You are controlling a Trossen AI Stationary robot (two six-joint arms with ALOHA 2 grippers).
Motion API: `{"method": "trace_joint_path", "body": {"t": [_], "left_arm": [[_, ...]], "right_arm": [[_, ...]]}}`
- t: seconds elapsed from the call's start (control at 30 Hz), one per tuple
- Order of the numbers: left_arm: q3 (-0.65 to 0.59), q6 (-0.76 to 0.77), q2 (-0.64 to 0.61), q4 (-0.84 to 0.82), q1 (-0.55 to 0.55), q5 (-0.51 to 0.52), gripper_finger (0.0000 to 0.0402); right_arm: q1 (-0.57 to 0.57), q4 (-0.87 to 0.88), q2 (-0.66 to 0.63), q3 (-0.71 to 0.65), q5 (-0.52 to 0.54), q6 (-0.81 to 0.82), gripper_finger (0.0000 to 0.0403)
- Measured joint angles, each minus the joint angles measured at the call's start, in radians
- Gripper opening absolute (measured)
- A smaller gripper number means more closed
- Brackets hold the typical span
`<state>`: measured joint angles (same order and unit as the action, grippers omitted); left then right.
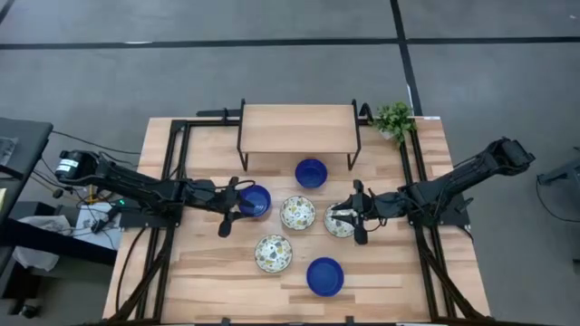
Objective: Pick & Place Mini bowls
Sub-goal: Put the top right yellow patterned bowl on the shelf
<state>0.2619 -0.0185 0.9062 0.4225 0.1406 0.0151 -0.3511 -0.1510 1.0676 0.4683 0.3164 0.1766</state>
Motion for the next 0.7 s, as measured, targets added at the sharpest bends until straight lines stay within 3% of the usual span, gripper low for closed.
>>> {"method": "trace_joint_path", "body": {"t": [0.33,0.57,0.7], "left_arm": [[0.0,0.007,0.0,0.001,0.0,-0.002,0.0158],[0.0,0.027,0.0,0.004,0.0,-0.004,0.0154],[0.0,0.027,0.0,0.005,0.0,-0.004,0.0154]], "right_arm": [[0.0,0.277,0.0,0.0,0.001,0.153,0.0102],[0.0,0.287,0.0,0.0,0.139,0.176,0.0101],[0.027,0.31,0.0,0.0,0.152,0.248,0.0101]]}}
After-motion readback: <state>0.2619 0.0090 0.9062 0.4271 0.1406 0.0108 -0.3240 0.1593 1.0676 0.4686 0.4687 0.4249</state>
